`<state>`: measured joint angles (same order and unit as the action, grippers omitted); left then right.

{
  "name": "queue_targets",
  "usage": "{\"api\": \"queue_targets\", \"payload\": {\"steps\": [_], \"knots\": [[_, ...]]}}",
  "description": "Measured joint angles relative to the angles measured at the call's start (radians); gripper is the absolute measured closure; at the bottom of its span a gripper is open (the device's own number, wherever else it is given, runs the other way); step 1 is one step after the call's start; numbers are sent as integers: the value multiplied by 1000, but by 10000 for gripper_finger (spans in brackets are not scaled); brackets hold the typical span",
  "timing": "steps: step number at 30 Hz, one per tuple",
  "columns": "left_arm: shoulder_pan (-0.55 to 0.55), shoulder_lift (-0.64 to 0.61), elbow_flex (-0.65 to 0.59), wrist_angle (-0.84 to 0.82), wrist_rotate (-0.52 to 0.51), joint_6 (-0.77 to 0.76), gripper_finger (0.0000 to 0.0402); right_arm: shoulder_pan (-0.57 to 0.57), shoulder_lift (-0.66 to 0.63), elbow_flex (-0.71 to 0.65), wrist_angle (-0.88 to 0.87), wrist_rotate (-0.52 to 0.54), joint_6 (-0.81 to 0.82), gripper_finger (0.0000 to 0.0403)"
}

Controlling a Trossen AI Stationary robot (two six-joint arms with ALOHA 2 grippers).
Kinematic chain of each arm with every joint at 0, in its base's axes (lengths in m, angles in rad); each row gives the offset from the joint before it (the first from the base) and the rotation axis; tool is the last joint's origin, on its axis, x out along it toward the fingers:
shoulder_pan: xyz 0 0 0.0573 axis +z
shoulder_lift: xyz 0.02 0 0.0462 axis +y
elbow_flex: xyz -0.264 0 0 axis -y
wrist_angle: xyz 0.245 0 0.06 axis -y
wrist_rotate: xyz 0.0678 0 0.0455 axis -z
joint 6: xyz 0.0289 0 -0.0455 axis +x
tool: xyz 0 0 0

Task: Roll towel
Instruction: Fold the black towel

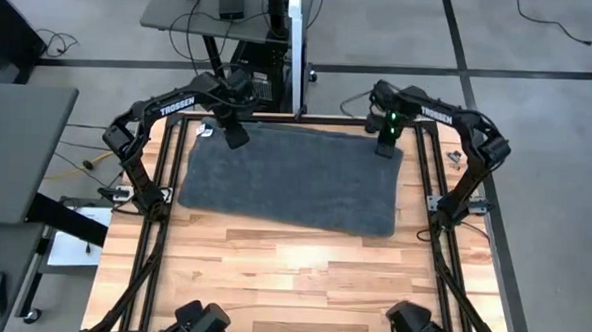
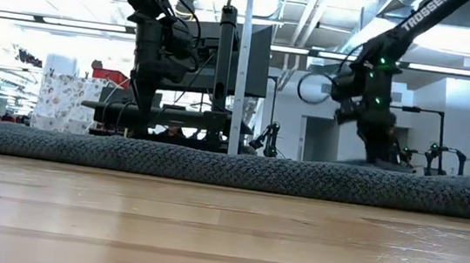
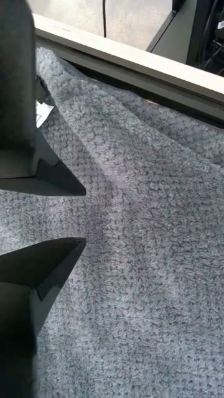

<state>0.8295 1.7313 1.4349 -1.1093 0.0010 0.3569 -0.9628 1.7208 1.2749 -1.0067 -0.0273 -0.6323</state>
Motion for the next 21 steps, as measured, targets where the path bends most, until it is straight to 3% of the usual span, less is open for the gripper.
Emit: {"api": "queue_targets", "payload": {"steps": [4,11,15,21], "knots": [[0,0,0,0,-13,1,301,-63,15,51,63,0,46,401],[0,0,0,0,-22,5,301,-94,115,39,13,-3,153,393],[0,0,0,-5,-27,5,301,-109,112,40,46,2,221,346],[0,0,0,-7,-27,5,301,-140,90,106,55,-1,323,239]]}}
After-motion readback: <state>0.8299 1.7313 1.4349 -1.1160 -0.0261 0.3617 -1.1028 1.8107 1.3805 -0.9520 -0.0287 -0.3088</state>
